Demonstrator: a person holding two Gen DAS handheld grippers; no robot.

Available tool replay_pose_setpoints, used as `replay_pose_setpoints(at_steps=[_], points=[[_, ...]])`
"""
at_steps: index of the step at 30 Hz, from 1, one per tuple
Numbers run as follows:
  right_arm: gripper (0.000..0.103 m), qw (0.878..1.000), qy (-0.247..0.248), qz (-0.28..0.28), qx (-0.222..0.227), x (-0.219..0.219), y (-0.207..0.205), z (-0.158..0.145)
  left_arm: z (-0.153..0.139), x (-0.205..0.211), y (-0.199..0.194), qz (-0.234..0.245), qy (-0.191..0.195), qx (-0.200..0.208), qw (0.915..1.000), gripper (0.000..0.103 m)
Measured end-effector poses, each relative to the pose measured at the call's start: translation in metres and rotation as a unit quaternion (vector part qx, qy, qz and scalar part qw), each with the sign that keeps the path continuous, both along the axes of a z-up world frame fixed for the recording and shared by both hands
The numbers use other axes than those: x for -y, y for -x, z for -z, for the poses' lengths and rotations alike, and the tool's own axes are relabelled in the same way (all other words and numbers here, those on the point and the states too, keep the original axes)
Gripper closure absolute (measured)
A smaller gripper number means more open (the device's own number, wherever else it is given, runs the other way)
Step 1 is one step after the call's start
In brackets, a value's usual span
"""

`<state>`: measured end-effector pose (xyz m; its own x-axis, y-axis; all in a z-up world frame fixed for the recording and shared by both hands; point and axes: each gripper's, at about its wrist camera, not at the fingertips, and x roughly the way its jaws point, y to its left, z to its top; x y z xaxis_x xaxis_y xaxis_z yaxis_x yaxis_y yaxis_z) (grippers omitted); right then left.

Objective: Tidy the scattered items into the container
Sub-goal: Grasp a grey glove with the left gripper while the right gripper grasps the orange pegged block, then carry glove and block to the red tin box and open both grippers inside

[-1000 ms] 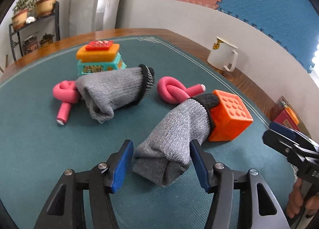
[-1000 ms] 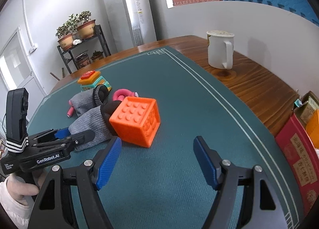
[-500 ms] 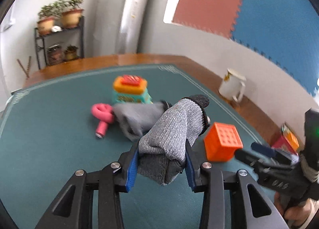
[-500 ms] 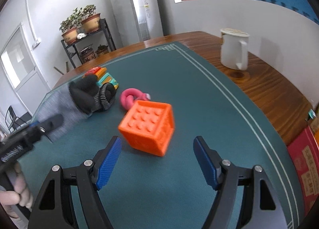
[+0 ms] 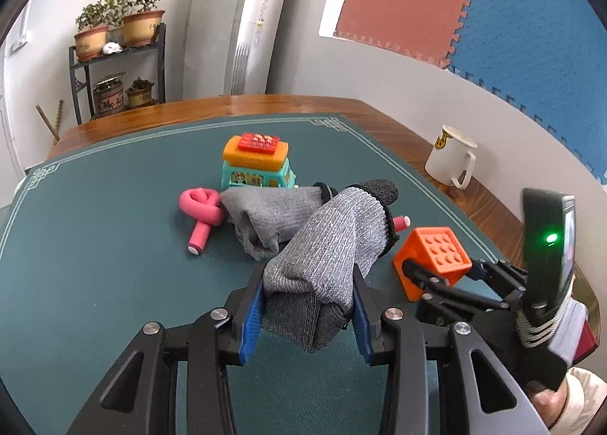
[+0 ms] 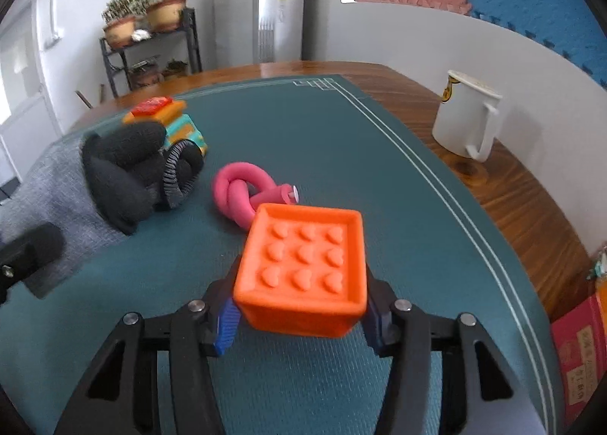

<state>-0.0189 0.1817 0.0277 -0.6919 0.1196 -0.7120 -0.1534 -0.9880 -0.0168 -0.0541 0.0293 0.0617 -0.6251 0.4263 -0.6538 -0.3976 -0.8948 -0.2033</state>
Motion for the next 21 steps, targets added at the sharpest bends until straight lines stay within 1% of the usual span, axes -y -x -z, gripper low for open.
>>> replay_pose_setpoints(at_steps=[3,6,9,13,21], points=[[0.047,1.000,0.008,-0.001,-0.008,-0.006,-0.007,-0.001,0.004,-0.004,-0.001,0.005,0.005,0.004,1.0000,0.061],[0.047,0.999,0.019,0.000,-0.026,-0.013,-0.022,-0.009,0.006,-0.008,-0.004,0.010,0.007,0.004,0.9999,0.061],[0.047,0.999,0.025,0.013,-0.046,-0.023,-0.041,-0.020,0.005,-0.012,-0.008,0.013,0.008,0.000,0.9999,0.061],[0.047,0.997,0.040,0.038,-0.061,-0.043,-0.068,-0.033,0.005,-0.018,-0.013,0.019,0.010,0.001,0.9998,0.061],[0.047,0.986,0.051,0.125,-0.093,-0.106,-0.139,-0.050,0.002,-0.048,-0.035,0.051,0.012,0.001,0.9986,0.061]])
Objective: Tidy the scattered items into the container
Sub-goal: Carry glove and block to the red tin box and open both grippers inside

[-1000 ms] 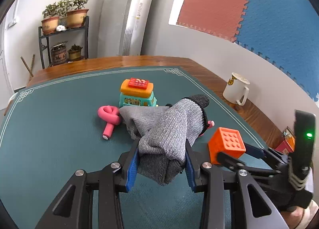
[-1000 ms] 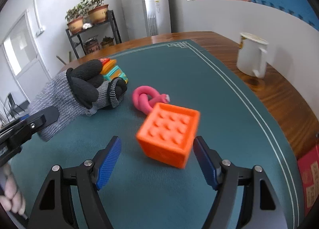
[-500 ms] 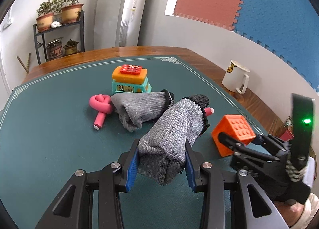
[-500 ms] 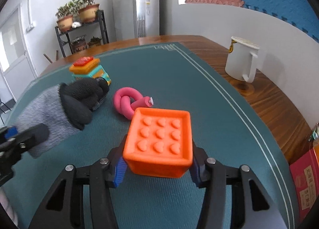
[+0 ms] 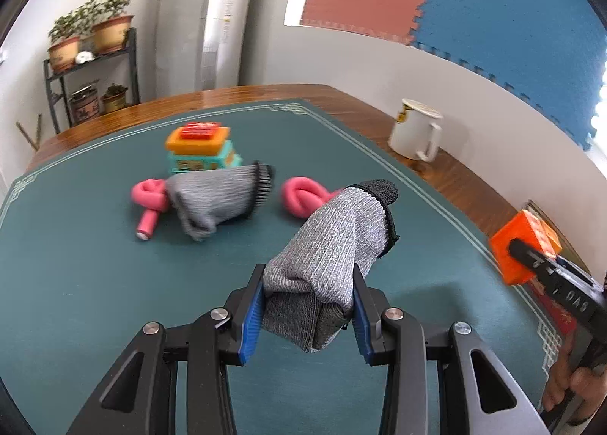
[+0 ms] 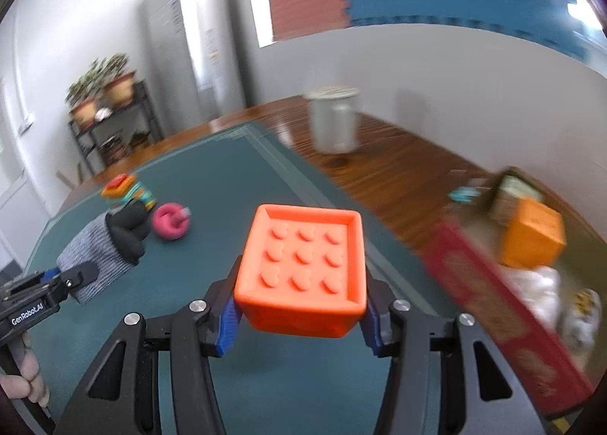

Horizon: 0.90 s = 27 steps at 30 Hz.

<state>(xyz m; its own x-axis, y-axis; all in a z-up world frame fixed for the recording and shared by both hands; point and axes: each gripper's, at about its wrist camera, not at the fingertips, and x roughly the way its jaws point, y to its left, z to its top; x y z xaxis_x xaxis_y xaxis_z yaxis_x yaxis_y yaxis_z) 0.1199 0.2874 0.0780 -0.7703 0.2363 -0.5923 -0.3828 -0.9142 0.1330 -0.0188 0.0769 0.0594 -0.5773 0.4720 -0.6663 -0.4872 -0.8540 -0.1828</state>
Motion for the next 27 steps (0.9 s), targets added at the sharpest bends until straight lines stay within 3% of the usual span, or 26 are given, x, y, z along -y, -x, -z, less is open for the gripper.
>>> replay_pose_setpoints(at_steps=[14,27], points=[[0.047,0.989,0.002,0.141,-0.042,-0.108,-0.115,-0.023,-0.030,-0.097,-0.045,0.081,-0.005,-0.016,0.9966,0.061],[0.046,0.984,0.022,0.176,-0.018,-0.181,-0.132,-0.010,-0.034,-0.167,-0.080,0.138,0.012,-0.014,0.9903,0.061]])
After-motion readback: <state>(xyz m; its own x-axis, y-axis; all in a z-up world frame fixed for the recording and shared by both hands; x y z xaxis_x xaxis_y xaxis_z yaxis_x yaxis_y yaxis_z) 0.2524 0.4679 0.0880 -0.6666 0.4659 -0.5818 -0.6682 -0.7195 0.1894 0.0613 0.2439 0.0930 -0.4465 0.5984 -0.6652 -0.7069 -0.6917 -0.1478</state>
